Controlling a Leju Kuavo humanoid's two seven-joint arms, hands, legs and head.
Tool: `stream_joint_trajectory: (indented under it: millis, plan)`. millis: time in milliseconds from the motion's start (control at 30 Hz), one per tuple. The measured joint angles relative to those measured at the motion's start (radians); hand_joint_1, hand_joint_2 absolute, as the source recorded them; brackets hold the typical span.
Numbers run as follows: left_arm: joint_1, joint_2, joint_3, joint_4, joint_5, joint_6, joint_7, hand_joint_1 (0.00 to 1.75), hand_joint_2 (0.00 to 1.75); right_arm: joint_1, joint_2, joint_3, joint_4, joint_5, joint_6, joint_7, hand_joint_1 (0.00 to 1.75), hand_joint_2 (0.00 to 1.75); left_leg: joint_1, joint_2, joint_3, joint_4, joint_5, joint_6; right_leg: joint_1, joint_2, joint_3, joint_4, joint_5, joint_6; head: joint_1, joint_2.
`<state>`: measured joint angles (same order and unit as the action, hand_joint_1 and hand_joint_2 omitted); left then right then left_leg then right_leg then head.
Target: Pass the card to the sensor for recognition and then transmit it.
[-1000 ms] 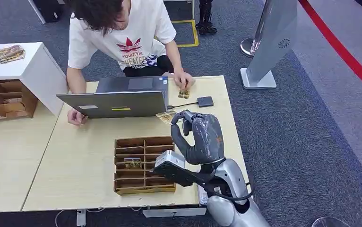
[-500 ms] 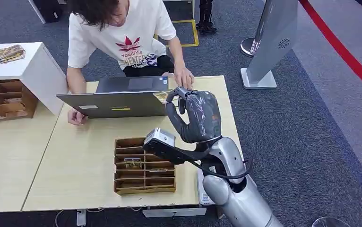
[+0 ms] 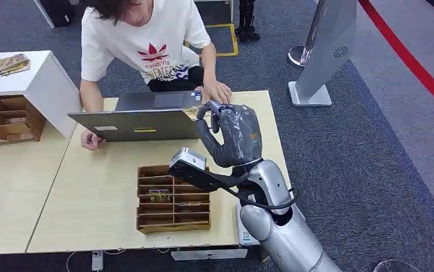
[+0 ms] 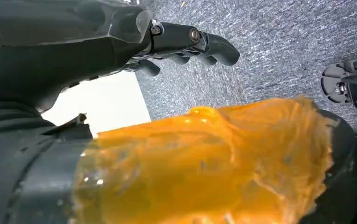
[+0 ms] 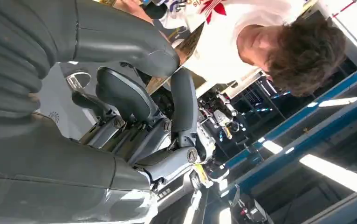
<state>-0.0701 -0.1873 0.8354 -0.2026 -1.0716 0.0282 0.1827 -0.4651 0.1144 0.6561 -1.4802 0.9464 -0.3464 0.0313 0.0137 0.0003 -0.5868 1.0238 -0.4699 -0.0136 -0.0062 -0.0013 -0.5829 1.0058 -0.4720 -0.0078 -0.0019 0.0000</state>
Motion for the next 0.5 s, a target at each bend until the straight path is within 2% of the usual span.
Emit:
stream_joint_trajectory:
  millis: [267,500]
  plan:
    - [0.000,0.000,0.000,0.000,-0.005,0.000,0.000,0.00,0.00,-0.003,0.000,0.000,0.004,0.001,0.002,0.005,1.75,1.75,0.000,0.000,0.000,0.000,0.000,0.000,0.000,0.000,0.000,0.000,0.000,0.000,0.000,0.000]
    - [-0.006,0.000,0.000,0.000,-0.043,-0.010,0.014,0.00,0.00,-0.105,0.035,-0.018,0.087,0.018,0.053,0.050,1.75,1.75,0.000,0.000,0.000,0.000,0.001,0.000,0.000,0.000,0.000,0.000,0.000,0.000,0.000,0.000]
